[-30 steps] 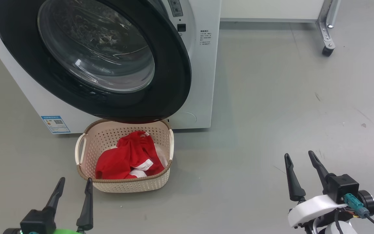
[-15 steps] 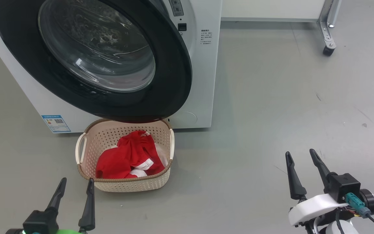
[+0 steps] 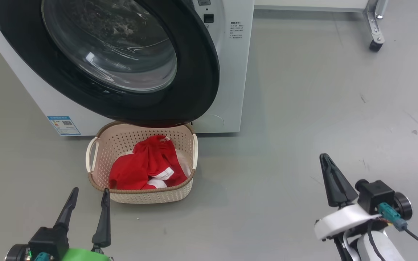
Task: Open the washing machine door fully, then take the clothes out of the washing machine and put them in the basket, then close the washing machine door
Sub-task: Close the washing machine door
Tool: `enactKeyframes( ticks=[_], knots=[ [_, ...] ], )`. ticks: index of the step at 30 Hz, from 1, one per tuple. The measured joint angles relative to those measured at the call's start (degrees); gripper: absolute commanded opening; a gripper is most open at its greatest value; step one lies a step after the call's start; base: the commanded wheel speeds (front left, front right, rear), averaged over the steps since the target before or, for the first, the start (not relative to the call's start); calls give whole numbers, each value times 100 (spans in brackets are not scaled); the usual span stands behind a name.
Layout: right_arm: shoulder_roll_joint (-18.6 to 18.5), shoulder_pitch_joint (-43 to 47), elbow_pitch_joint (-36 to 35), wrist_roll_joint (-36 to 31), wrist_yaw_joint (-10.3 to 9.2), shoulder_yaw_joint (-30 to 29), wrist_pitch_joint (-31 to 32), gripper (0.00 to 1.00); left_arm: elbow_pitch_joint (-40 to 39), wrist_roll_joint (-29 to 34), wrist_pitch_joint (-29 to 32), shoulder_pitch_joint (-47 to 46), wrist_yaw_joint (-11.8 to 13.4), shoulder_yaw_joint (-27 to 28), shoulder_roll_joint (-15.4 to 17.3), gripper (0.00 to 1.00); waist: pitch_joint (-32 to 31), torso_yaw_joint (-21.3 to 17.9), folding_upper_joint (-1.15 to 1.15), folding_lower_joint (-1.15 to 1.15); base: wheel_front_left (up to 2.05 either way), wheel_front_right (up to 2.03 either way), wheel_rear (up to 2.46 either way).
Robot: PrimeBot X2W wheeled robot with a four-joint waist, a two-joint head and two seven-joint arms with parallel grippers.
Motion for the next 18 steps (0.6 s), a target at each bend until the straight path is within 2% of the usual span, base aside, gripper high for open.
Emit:
enactKeyframes(
  ticks=[11,18],
  knots=[
    [-52,-1227,-7,-279,231,671,80,0,-192,38,-45,-419,-21,-126,-88,100,479,207,0,0,0,0,0],
    [-67,-2154,66,-390,309,1091,267,0,-218,40,-83,-792,-145,-244,-144,100,884,445,0,0,0,0,0]
  ],
)
